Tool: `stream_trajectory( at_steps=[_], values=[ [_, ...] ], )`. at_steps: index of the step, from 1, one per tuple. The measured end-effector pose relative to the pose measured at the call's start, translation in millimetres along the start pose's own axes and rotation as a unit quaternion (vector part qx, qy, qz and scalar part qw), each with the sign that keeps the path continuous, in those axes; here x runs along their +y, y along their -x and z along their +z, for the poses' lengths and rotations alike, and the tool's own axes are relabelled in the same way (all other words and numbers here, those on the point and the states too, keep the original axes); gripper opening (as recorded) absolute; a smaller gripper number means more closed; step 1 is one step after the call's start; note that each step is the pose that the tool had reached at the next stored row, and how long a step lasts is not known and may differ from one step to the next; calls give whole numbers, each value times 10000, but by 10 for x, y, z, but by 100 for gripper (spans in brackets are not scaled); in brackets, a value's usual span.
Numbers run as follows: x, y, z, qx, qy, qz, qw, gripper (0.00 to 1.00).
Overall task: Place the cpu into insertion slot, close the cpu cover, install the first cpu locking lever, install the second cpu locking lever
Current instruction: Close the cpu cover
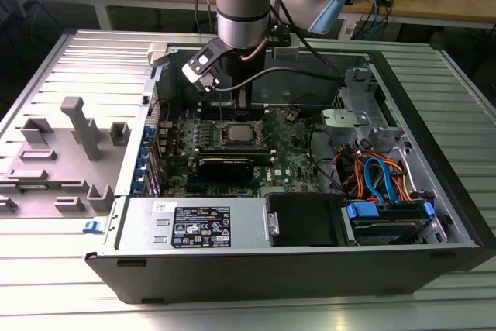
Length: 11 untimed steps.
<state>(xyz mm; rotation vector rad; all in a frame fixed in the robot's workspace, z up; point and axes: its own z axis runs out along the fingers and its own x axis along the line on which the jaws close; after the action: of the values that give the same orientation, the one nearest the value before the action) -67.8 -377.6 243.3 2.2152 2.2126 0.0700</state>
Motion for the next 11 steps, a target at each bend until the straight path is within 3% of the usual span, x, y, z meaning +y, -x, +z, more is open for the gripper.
stream_trajectory(
  at_steps=[9, 11],
  values=[
    [2, 0, -29, 0, -2, 0, 10000, 11],
    [3, 1, -36, 15, -2, 0, 10000, 11]
  ],
)
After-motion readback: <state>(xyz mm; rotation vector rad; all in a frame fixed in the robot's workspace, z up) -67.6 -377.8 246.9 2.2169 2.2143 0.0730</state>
